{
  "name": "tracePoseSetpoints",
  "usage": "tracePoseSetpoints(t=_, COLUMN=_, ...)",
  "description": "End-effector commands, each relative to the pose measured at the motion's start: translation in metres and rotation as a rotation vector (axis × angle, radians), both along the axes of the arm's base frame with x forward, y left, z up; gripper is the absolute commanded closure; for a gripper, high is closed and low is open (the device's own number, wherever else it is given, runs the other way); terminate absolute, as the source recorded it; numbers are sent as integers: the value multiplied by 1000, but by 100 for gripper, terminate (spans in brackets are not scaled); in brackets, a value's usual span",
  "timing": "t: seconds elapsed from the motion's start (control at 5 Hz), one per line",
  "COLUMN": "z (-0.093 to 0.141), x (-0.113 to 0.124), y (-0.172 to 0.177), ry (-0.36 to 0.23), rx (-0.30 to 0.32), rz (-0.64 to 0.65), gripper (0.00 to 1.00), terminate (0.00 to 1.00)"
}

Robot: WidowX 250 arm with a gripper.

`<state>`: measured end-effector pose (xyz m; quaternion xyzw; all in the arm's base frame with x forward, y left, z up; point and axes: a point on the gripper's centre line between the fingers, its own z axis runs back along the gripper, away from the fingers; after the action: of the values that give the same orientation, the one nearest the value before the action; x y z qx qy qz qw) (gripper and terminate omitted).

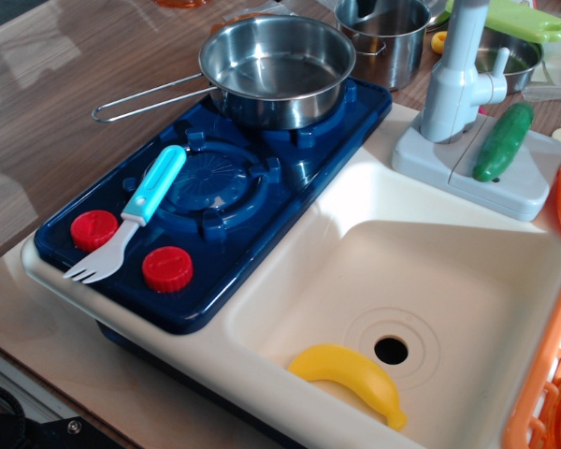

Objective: Put pan from stove to sink

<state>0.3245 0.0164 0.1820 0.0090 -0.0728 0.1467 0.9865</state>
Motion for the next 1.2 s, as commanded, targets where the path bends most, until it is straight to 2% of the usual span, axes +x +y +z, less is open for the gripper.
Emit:
tracePoseSetpoints(t=0.0, z=3, x=6, y=-1, ry=-45, rx=-34, rz=83, gripper=0, terminate=0)
tracePoseSetpoints(t=0.8, z=-44, x=2, y=0, ry=-69, rx=-59, rz=110, gripper=0, terminate=0)
tracePoseSetpoints(t=1.0, z=-46, x=1, y=0, ry=-66, rx=-47, rz=115, gripper=100, terminate=0)
